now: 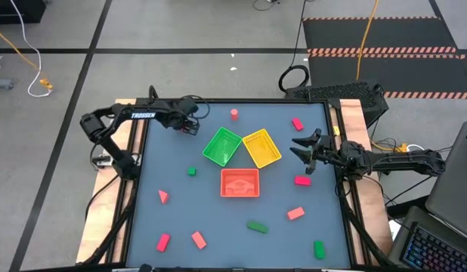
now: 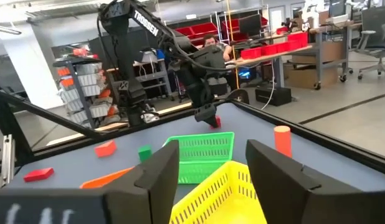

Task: Sort & place blocks by color
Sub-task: Put the red block into the orange bin

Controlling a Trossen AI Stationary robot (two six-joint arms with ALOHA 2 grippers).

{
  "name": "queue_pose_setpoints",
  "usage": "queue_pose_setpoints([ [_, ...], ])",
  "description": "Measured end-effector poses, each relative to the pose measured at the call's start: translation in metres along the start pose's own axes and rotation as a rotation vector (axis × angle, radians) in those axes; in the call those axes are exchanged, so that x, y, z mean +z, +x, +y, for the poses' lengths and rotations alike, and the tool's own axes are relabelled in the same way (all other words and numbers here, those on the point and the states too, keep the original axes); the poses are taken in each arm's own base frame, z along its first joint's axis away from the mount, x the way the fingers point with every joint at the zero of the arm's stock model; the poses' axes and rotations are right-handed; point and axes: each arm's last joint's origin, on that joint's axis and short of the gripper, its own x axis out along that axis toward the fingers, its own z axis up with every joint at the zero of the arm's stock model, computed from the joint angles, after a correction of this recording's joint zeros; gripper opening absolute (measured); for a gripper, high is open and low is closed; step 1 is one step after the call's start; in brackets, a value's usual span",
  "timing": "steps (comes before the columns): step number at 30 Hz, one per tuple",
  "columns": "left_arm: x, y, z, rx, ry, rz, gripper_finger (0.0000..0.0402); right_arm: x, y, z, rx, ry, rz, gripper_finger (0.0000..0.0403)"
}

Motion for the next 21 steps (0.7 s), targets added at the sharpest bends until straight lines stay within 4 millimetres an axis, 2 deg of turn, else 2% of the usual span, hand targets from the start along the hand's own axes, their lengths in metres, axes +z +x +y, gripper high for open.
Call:
queue_pose_setpoints([
  [5,0.001,0.002,-0.001,-0.003,0.015,-0.008,0.0212,0.000,0.000,0.000,-0.001,0.000,0.000,0.0184],
  [10,0.001,0.002,-0.001,-0.003,0.032,-0.008,0.0130,0.000,0.000,0.000,-0.001,0.000,-0.001,0.0185],
  [17,0.001,-0.001,-0.002,-0.012,0.096,-0.017,0.0128,0.000,0.000,0.000,-0.001,0.000,-0.001,0.0185],
  [21,0.006,-0.016,-0.004,-0.022,0.122,-0.030,0.0128,0.001,0.000,0.000,-0.018,-0.004,-0.009,0.0185],
])
